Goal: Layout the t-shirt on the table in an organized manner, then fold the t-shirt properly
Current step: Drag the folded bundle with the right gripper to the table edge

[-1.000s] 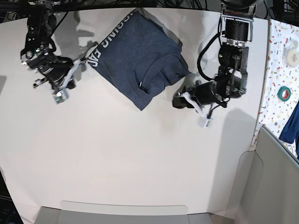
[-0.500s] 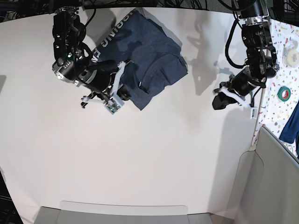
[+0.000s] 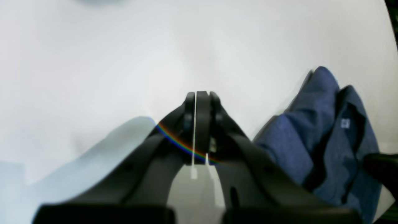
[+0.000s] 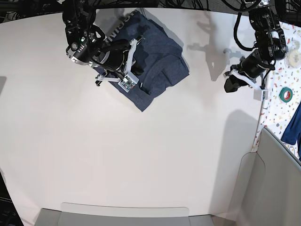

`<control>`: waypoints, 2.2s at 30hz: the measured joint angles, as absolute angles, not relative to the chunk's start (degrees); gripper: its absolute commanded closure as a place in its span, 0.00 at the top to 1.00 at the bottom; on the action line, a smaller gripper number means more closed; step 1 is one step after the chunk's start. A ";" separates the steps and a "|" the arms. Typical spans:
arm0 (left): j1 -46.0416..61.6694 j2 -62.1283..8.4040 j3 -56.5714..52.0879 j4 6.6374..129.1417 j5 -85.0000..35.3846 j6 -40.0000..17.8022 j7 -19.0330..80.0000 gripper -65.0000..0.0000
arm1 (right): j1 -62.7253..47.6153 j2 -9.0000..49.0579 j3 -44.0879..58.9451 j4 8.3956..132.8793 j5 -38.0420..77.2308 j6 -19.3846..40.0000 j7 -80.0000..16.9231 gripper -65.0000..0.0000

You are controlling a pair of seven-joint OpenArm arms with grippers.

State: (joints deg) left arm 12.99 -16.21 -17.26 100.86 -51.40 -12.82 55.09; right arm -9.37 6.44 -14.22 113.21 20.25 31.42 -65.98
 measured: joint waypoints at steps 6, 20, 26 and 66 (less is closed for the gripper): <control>14.00 -16.23 -17.26 100.88 -51.37 -12.84 54.54 0.00 | -8.51 6.37 -13.85 102.45 20.82 31.29 -63.07 0.00; 15.73 -16.38 -17.26 101.32 -51.24 -12.88 54.08 0.00 | -9.76 5.34 -7.46 95.85 13.96 33.63 -49.47 0.00; 16.62 -16.43 -17.26 101.45 -51.35 -13.02 54.33 0.00 | -10.79 8.75 7.33 95.98 13.39 33.65 -47.92 0.00; 16.64 -15.11 -16.97 101.45 -51.59 -13.06 54.98 0.00 | -15.22 32.67 30.15 82.74 4.40 31.07 -52.93 0.00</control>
